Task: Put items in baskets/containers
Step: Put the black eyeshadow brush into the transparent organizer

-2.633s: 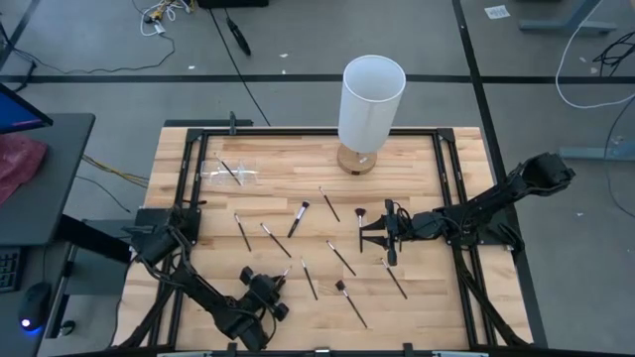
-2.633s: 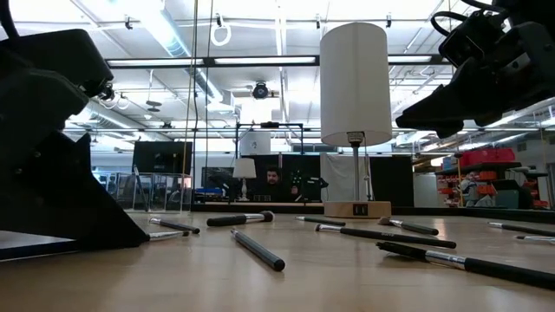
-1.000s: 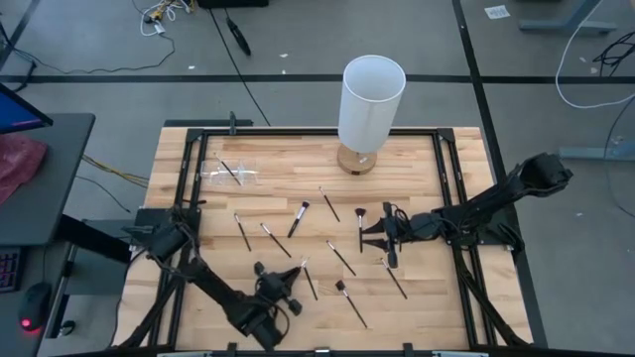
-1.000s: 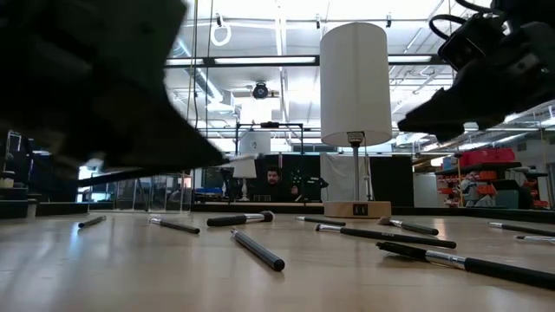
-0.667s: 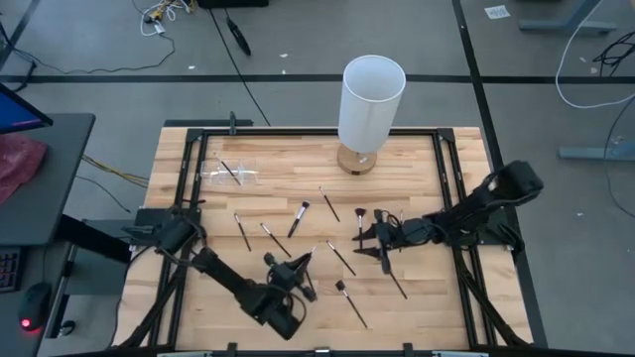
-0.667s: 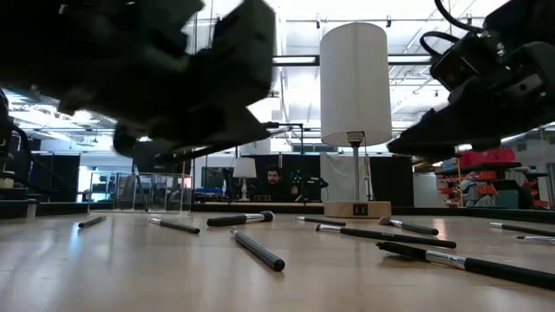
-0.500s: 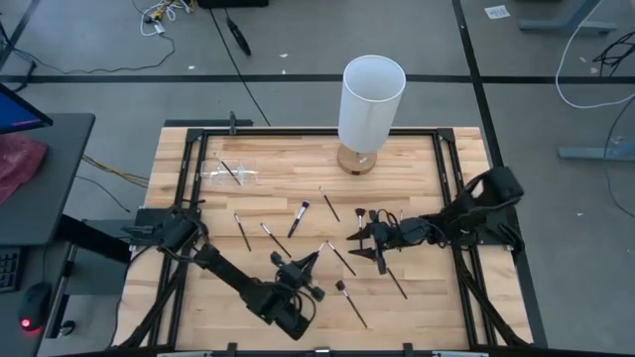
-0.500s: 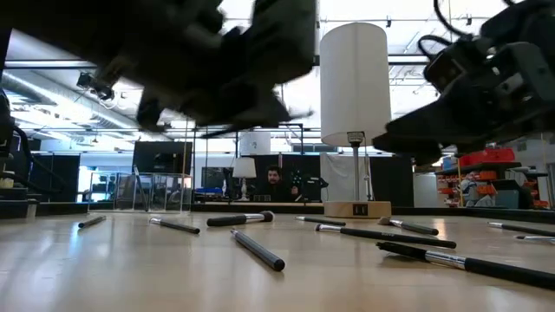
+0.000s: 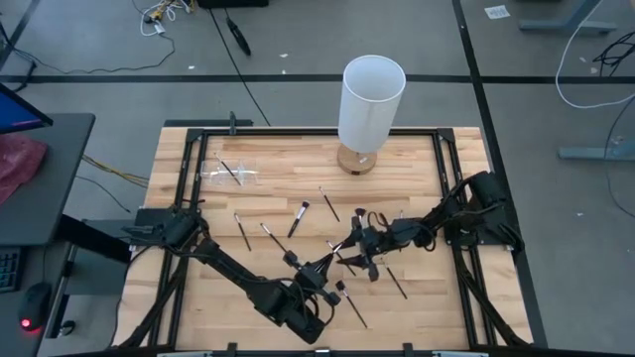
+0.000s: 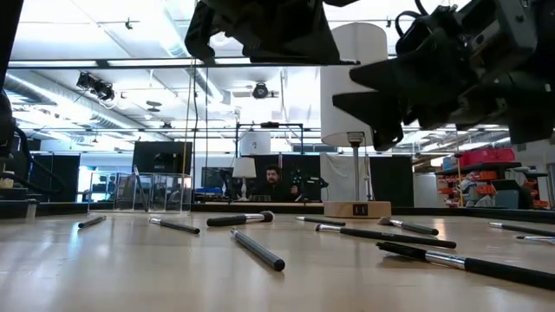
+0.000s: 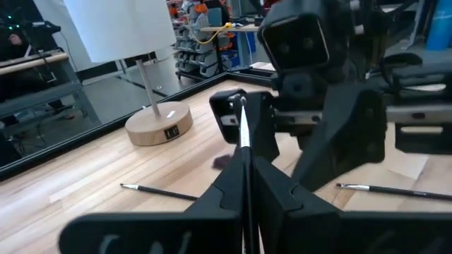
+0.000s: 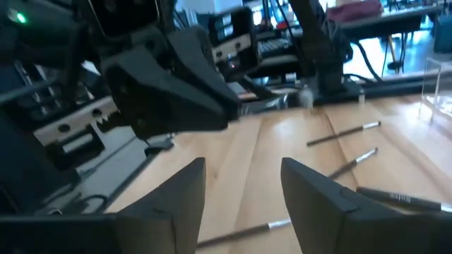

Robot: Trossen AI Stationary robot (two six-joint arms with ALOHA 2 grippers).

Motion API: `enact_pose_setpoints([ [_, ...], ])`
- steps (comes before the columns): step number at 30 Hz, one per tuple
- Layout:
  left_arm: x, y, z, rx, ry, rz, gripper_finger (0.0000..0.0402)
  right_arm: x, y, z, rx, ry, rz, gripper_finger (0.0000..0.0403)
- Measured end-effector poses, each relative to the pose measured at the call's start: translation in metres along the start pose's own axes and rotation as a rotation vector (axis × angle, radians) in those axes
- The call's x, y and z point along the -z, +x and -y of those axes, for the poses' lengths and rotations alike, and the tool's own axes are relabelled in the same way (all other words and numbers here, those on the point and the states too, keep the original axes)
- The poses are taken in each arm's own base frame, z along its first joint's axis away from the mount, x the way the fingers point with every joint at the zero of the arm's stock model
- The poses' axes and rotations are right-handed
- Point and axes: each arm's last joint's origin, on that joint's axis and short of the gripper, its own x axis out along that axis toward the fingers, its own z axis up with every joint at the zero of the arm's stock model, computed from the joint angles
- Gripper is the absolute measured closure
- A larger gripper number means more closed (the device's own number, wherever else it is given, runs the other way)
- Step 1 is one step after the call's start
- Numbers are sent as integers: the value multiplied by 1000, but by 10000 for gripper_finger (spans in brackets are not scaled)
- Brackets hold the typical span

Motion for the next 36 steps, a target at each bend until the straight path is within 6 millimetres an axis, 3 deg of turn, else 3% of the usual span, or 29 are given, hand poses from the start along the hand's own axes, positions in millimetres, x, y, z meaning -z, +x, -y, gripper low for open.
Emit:
enact_pose_setpoints([
  [16,0,-2,1,26,34,-22,385,-6,-3,6,41,26,65,239],
  [28,0,-1,2,37,39,-36,386,-7,-3,4,-51,-19,68,251],
  [36,0,2,1,33,37,-39,382,-8,-3,4,-66,-28,68,299],
])
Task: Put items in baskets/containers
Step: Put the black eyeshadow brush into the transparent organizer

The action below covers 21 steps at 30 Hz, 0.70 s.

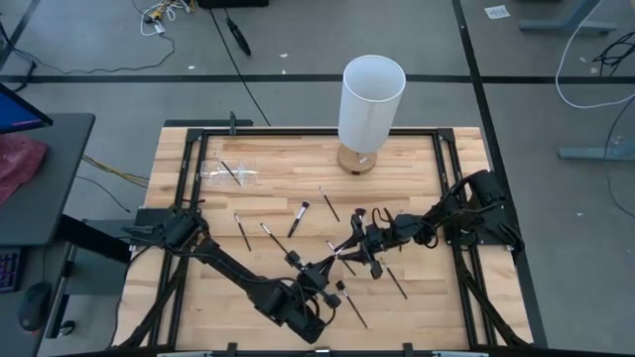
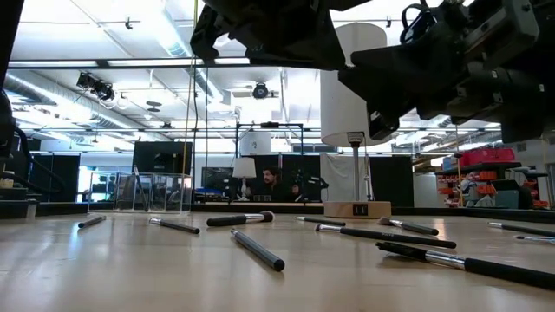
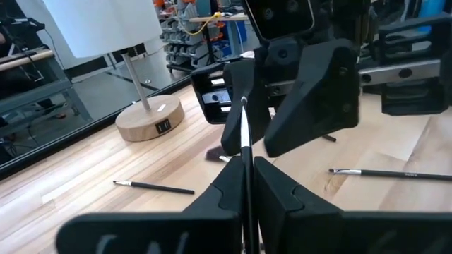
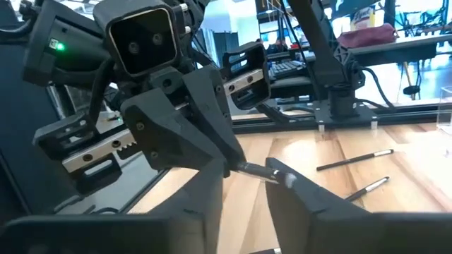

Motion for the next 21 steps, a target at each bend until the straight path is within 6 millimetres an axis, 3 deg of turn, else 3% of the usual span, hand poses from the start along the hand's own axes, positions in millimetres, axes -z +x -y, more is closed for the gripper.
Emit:
enact_pose_setpoints([
  [9,1,3,0,30,6,-40,374,0,0,-1,-11,-2,-2,389],
  [15,1,6,0,50,48,-64,353,-5,0,-1,0,4,-22,394],
  [21,2,20,-2,96,67,-153,280,-24,-2,-5,46,9,-151,394],
])
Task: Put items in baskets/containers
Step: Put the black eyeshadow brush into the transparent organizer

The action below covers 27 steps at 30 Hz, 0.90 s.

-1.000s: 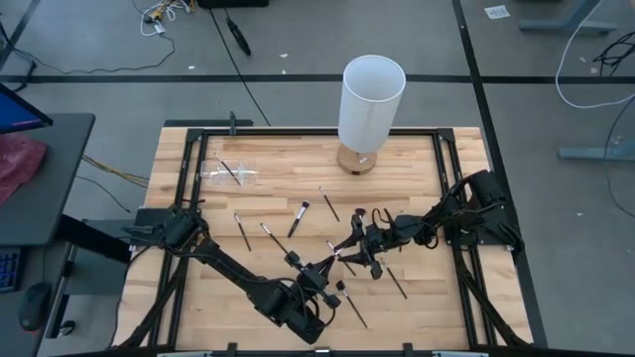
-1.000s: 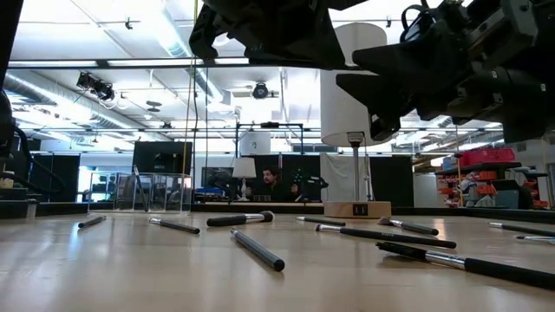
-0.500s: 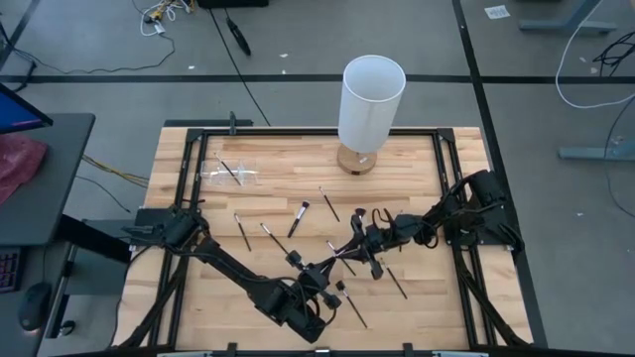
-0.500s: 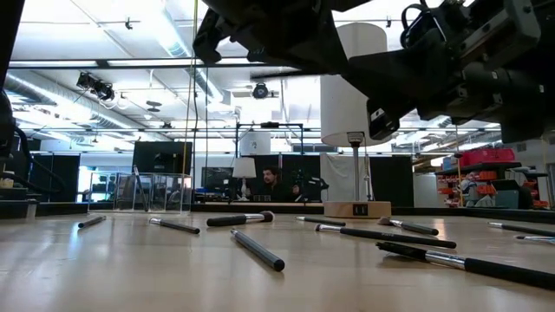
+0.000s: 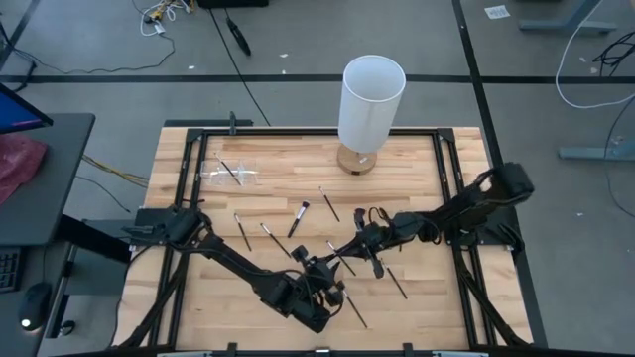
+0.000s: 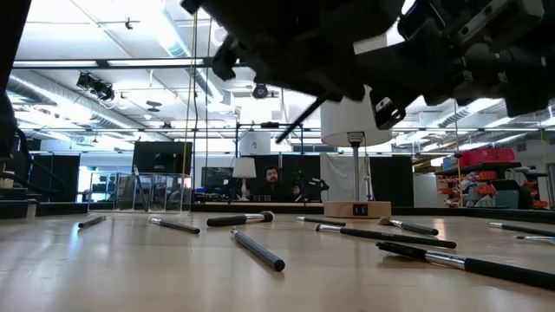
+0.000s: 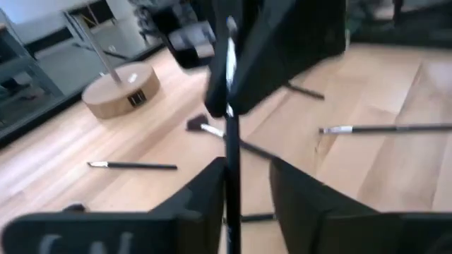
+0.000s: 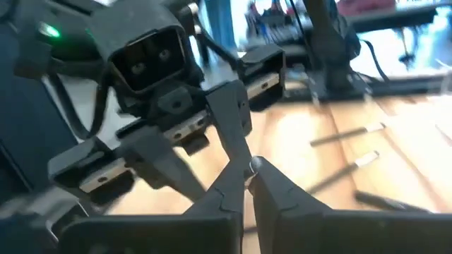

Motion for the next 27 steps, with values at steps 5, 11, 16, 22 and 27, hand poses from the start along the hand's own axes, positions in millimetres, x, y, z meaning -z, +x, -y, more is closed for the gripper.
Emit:
enact_pose_setpoints([
  [5,-3,18,-7,7,7,-61,217,-13,6,-11,90,-125,-220,394],
  [11,-5,26,-8,61,62,-103,207,-20,14,-24,129,-251,-350,393],
  [16,-3,18,-4,81,99,-101,254,-20,15,-26,122,-270,-350,393],
  [22,-2,13,-3,71,117,-83,334,-20,14,-25,133,-276,-350,393],
  [27,-1,13,-3,65,122,-82,388,-20,14,-25,134,-280,-355,387],
])
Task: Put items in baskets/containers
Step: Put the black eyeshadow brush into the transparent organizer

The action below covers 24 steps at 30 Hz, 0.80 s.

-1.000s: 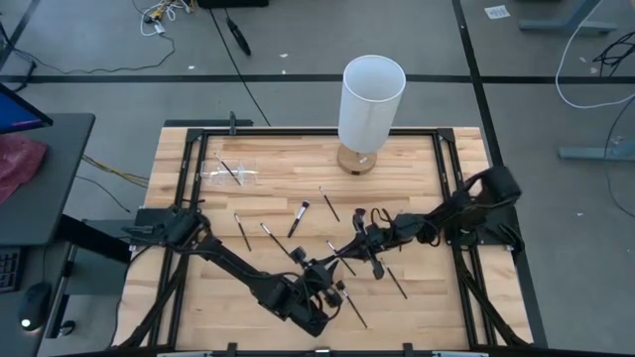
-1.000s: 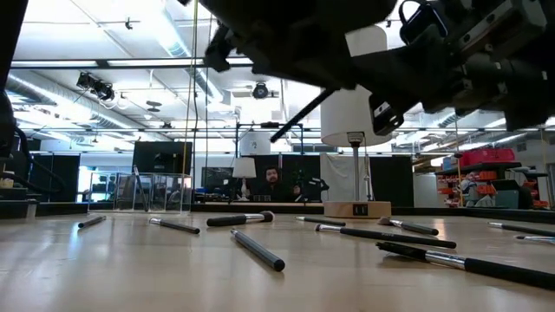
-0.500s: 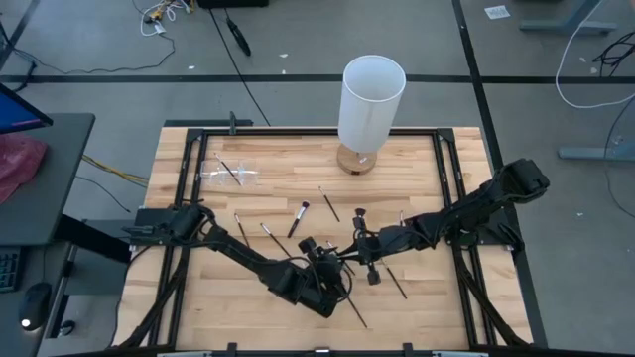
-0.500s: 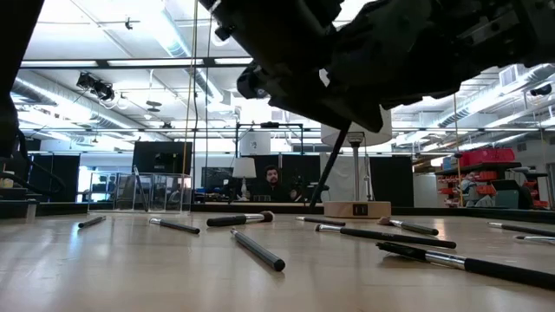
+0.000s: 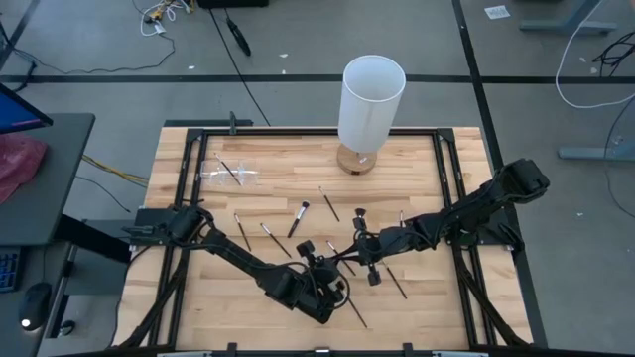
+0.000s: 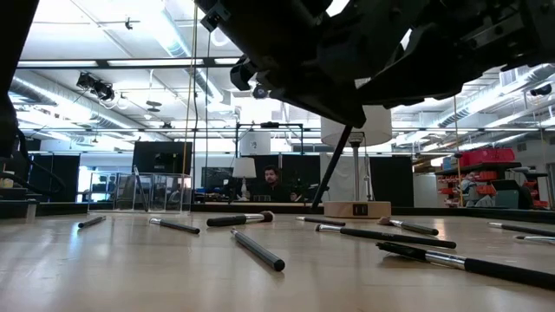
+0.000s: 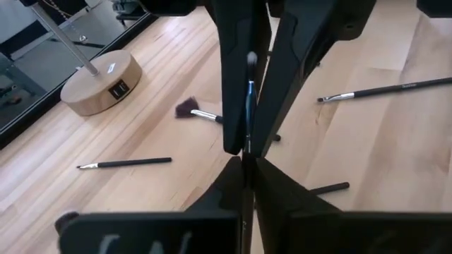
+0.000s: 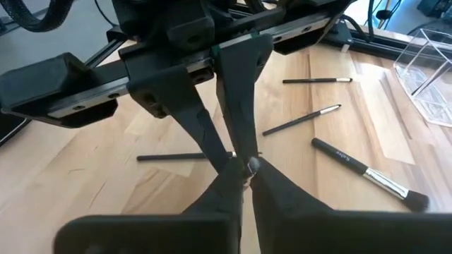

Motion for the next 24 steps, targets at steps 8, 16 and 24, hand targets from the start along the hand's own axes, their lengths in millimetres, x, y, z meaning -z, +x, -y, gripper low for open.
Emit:
enact_pose_setpoints([
  [8,7,-2,-5,-58,-16,-15,389,-4,-20,8,155,-50,-83,326],
  [16,28,-43,-44,-321,-72,27,389,5,-56,17,262,10,-68,291],
  [24,24,-66,-102,-407,-193,117,389,40,-63,12,145,140,207,289],
])
